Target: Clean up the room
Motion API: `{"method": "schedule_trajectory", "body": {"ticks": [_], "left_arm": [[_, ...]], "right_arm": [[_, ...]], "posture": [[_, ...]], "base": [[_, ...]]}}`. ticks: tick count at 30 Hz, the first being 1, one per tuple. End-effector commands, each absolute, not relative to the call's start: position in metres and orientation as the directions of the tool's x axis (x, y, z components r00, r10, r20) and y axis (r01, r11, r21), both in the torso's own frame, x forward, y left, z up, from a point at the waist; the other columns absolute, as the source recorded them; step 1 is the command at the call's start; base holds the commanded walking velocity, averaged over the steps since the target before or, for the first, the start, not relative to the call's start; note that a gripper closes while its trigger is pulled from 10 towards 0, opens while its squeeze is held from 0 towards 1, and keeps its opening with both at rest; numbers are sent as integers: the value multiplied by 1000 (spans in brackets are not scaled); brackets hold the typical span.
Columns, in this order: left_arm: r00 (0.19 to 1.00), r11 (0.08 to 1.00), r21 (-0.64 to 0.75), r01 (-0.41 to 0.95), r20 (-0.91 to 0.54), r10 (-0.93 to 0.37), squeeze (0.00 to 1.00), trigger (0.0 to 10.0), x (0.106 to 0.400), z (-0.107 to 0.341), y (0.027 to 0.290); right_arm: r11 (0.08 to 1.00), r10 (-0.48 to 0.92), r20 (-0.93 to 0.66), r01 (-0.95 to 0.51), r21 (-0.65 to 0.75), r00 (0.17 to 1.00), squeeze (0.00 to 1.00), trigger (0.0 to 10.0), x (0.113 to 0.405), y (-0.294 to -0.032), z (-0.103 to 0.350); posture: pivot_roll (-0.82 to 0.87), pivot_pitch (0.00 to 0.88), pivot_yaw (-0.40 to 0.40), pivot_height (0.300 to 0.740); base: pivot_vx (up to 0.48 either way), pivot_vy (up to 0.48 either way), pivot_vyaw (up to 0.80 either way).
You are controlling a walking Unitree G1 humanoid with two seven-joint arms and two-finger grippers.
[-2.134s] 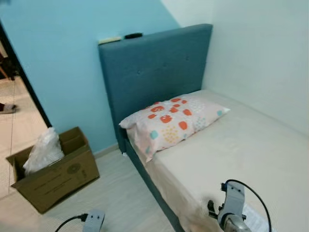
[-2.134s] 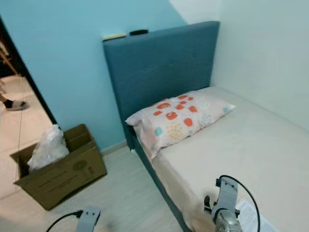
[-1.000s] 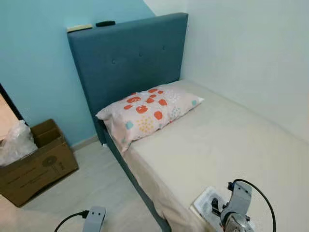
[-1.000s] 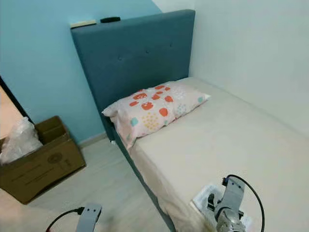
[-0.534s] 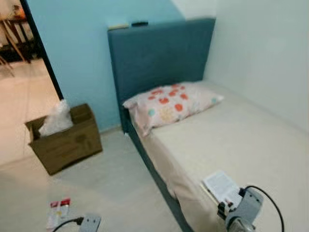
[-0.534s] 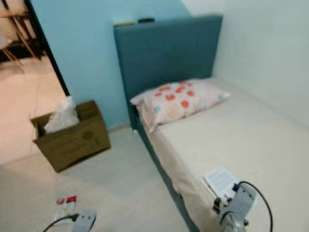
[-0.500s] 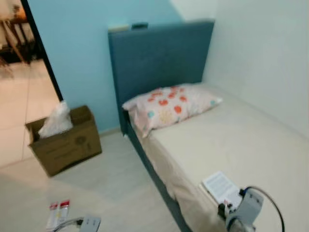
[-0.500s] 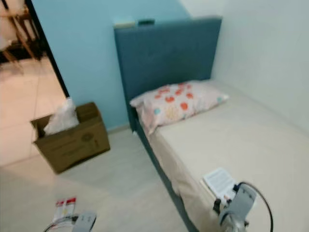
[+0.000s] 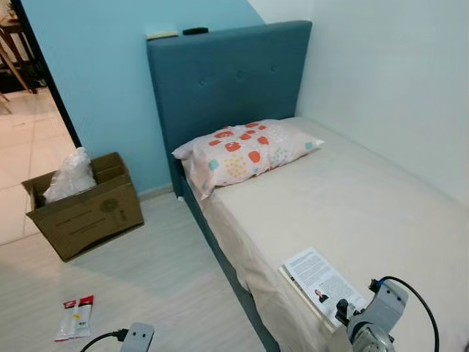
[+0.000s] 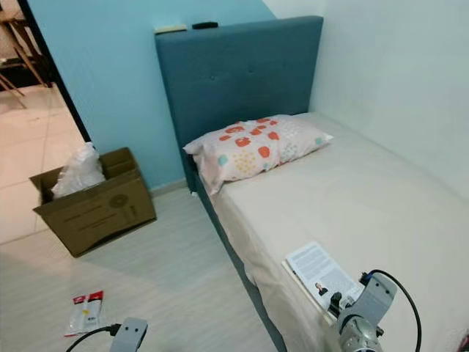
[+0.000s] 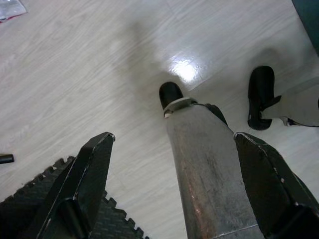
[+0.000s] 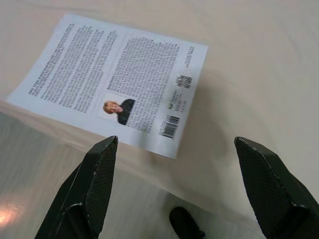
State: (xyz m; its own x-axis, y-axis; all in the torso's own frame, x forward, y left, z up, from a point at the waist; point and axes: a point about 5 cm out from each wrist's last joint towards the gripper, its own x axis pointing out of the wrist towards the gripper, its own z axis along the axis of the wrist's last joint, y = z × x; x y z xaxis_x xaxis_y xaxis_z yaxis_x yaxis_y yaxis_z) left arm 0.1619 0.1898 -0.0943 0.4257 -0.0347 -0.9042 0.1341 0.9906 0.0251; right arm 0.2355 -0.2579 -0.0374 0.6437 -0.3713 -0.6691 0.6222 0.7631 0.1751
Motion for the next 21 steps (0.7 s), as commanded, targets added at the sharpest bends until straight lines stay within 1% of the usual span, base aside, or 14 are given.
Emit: {"method": "schedule_trajectory", "body": {"ticks": [1,4,6,7,10,12,15,16,18,19,21], "left_arm": [[428,989,27,144,-903,-38,0,10000,163,-94,190],[433,991,38,130,-901,-22,0,10000,163,-94,190],[438,993,35,112,-899,-17,0,10000,163,-94,190],[440,993,42,114,-898,-12,0,10000,164,-94,190],[440,992,47,120,-898,-11,0,10000,164,-94,191],[439,991,47,123,-899,-12,0,10000,163,-94,191],[438,991,48,124,-899,-12,0,10000,163,-94,191],[436,991,48,126,-900,-12,0,10000,162,-94,191],[434,991,48,126,-901,-12,0,10000,161,-94,191],[433,991,47,124,-901,-11,0,10000,160,-95,192],[433,992,47,120,-901,-9,0,10000,160,-95,192]], "right_arm": [[766,-365,-661,615,186,656,0,10000,239,-255,-36],[766,-362,-659,613,192,659,0,10000,239,-254,-36],[764,-359,-659,614,199,661,0,10000,240,-254,-36],[751,-343,-662,618,234,667,0,10000,240,-251,-37],[734,-322,-668,622,271,671,0,10000,240,-247,-38],[710,-290,-689,632,310,664,0,10000,238,-241,-42],[703,-282,-695,635,320,662,0,10000,237,-240,-43],[681,-267,-706,647,343,656,0,10000,235,-237,-45],[676,-248,-719,648,352,649,0,10000,233,-234,-48],[689,-208,-729,627,364,652,0,10000,233,-227,-50],[702,-181,-732,608,371,656,0,10000,233,-223,-51]], "posture": [[12,0,-11,715],[12,0,-12,715],[12,0,-11,715],[15,0,-12,715],[15,0,-12,715],[12,0,-9,715],[12,0,-9,715],[20,0,-9,715],[29,0,-11,715],[38,0,-14,715],[39,0,-15,710]], "base": [[0,-472,0],[0,-472,0],[0,0,0],[0,0,0],[0,0,0],[0,0,0],[0,0,0],[0,0,0],[0,0,0],[0,0,0],[0,0,0]]}}
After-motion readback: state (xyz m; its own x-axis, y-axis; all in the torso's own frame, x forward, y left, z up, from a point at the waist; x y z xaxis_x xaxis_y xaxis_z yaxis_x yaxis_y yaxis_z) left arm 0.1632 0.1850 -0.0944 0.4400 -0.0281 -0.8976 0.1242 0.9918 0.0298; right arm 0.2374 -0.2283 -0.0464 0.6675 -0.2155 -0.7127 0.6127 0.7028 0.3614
